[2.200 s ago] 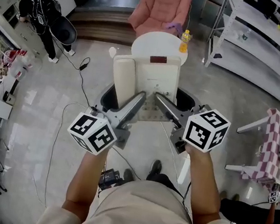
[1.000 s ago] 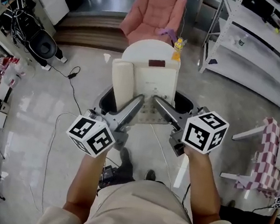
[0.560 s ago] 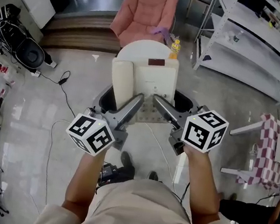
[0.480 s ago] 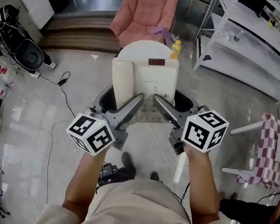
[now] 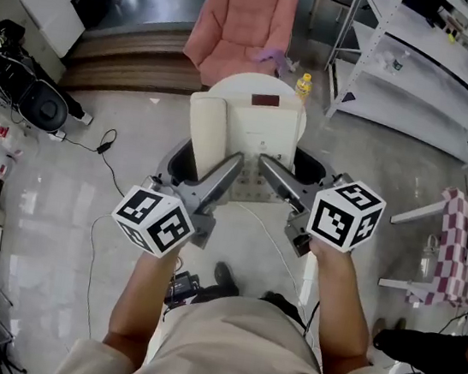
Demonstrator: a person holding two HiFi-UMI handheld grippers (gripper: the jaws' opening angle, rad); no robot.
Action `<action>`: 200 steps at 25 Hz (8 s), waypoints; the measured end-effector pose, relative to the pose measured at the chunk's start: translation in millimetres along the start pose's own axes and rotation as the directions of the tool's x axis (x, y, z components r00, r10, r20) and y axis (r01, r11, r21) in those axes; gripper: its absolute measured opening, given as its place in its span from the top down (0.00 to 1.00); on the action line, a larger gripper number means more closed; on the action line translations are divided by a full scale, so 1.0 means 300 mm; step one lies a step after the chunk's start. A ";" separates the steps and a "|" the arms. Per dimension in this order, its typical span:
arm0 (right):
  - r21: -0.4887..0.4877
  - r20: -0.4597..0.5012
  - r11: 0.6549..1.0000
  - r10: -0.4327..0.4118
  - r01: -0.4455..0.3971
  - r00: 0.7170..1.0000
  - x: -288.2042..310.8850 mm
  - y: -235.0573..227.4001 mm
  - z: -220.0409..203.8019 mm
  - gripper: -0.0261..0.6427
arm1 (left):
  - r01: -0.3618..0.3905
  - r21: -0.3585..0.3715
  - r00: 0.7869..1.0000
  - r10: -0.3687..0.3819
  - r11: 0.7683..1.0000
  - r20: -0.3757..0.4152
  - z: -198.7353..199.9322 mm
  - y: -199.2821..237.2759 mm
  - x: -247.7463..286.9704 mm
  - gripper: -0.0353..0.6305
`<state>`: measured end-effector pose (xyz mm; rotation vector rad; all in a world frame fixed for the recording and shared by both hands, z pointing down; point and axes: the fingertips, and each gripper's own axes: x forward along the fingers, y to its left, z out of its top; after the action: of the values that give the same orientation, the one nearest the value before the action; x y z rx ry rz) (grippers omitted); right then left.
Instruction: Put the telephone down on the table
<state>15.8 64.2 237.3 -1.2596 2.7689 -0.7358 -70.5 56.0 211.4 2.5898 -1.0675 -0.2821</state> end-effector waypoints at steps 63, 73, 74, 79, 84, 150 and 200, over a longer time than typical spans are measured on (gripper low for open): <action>0.012 -0.178 0.938 0.342 -0.346 0.922 0.766 -0.526 0.338 0.59 | -0.360 0.010 0.929 0.357 0.933 0.092 0.164 0.646 0.575 0.39; 0.048 -0.147 0.954 0.300 -0.296 0.943 0.894 -0.585 0.367 0.59 | -0.306 0.024 0.951 0.304 0.952 0.060 0.204 0.784 0.657 0.39; 0.053 -0.146 0.955 0.296 -0.291 0.944 0.905 -0.593 0.366 0.59 | -0.303 0.023 0.952 0.301 0.953 0.055 0.202 0.796 0.665 0.39; 0.082 -0.148 0.958 0.284 -0.274 0.947 0.957 -0.631 0.352 0.59 | -0.294 0.019 0.955 0.294 0.955 0.033 0.189 0.856 0.697 0.39; 0.103 -0.160 0.961 0.269 -0.255 0.950 1.003 -0.686 0.330 0.59 | -0.290 0.004 0.957 0.290 0.957 0.009 0.153 0.914 0.740 0.39; 0.490 -0.512 0.859 0.144 0.150 0.847 1.544 -1.436 -0.768 0.58 | -0.471 -0.334 0.799 0.234 0.817 -0.554 -1.056 1.774 0.933 0.39; 0.101 -0.704 0.969 -0.090 0.225 0.704 1.559 -1.554 -0.972 0.60 | -0.490 -0.238 0.721 0.238 0.839 -0.650 -1.281 1.826 0.869 0.44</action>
<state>-27.9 -413.8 776.3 -1.4166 3.0135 -1.7733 -126.7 -410.2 755.0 1.8290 -1.1049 0.3763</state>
